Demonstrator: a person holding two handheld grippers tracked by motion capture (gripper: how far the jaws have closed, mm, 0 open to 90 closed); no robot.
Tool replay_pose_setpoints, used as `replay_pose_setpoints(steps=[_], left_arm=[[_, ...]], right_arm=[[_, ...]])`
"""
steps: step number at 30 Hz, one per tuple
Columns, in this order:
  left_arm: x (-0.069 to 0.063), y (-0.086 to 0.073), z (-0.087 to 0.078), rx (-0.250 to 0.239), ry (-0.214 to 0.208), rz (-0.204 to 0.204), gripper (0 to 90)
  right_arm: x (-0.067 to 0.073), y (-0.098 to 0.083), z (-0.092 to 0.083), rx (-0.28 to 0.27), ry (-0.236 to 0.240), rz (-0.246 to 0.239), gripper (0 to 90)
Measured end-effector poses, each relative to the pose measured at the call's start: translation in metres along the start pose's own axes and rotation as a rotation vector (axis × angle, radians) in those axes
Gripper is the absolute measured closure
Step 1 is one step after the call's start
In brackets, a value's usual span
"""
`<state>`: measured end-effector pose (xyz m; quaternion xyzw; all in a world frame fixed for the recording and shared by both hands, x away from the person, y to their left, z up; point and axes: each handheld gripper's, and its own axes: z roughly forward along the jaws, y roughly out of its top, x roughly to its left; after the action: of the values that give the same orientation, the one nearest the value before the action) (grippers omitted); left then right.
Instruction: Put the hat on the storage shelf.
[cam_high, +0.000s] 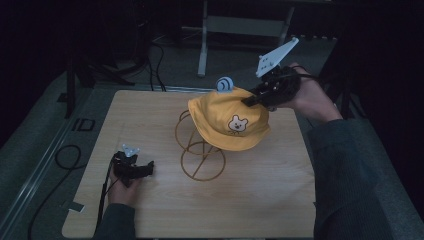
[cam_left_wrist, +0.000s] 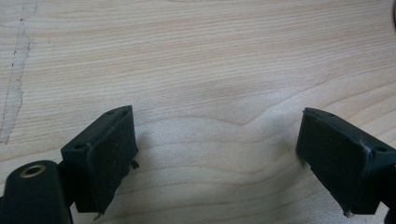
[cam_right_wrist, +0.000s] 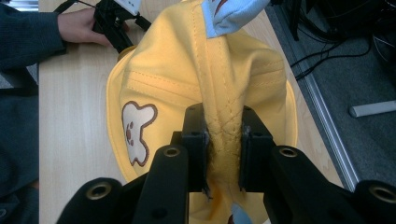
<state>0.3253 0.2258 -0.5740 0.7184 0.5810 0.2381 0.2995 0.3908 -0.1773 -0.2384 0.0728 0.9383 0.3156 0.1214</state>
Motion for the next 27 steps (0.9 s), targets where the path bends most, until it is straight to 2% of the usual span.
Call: replay_pose_setpoints(steps=[10, 27], left_arm=[[0.0, 0.0, 0.0, 0.0, -0.001, -0.001, 12.1], [0.0, 0.0, 0.0, -0.002, 0.001, -0.001, 12.0]], right_arm=[[0.002, 0.015, 0.012, 0.009, 0.008, -0.022, 76.1], [0.009, 0.041, 0.039, 0.086, 0.031, -0.073, 75.8]])
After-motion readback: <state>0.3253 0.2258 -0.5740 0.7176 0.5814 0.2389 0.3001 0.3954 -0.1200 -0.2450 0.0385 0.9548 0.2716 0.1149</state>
